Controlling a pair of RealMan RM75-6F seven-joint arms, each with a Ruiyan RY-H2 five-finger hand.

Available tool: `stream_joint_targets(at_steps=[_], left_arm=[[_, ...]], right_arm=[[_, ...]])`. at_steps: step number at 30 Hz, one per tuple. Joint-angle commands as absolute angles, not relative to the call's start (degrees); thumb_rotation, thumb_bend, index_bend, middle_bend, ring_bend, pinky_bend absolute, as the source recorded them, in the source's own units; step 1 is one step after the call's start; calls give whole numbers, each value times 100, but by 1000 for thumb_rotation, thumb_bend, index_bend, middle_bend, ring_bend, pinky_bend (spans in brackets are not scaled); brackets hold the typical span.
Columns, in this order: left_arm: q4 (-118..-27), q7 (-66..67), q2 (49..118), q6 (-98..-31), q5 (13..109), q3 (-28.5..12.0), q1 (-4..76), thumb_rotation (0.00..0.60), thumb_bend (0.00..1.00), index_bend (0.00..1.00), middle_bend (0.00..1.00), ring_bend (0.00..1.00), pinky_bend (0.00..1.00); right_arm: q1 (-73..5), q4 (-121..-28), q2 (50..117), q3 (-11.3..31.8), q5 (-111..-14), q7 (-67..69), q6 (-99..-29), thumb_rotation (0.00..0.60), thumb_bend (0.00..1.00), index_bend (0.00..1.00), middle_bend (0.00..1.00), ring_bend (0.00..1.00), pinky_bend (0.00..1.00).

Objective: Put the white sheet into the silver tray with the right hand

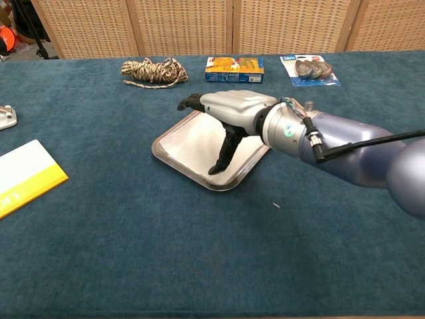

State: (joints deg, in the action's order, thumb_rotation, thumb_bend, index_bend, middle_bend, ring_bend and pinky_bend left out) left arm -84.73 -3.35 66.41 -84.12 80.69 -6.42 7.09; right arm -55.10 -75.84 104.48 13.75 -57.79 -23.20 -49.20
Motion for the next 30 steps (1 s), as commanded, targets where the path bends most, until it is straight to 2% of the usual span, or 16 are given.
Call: stream_joint_targets(at_steps=[1, 9, 16, 21, 23, 30], left_arm=[[-8473, -335, 6642, -8412, 8073, -640, 710, 600, 0, 0, 0, 0, 0], [-8491, -365, 6627, -8452, 8115, -626, 692, 600, 0, 0, 0, 0, 0], [-8520, -356, 6624, -8513, 8160, -600, 657, 600, 0, 0, 0, 0, 0], [-8588, -290, 6618, -8553, 8134, -601, 624, 600, 0, 0, 0, 0, 0], [-8660, -230, 6616, -8598, 8137, -591, 595, 600, 0, 0, 0, 0, 0], [-8999, -58, 6587, -8843, 8218, -562, 472, 600, 0, 0, 0, 0, 0]], right_arm=[[-5479, -7863, 10274, 1444, -5803, -2314, -5005, 600, 0, 24, 0, 0, 0], [-5274, -8800, 9535, 1407, -5970, -2392, -5253, 600, 0, 24, 0, 0, 0], [-4623, -9447, 8472, 998, -6792, -2011, -5857, 600, 0, 24, 0, 0, 0], [-4103, -9365, 7976, 702, -7467, -1469, -6453, 600, 0, 24, 0, 0, 0], [-3738, -9183, 7750, 522, -7806, -1113, -6919, 600, 0, 24, 0, 0, 0], [-2818, -8546, 7524, 182, -8273, -185, -7993, 600, 0, 24, 0, 0, 0]])
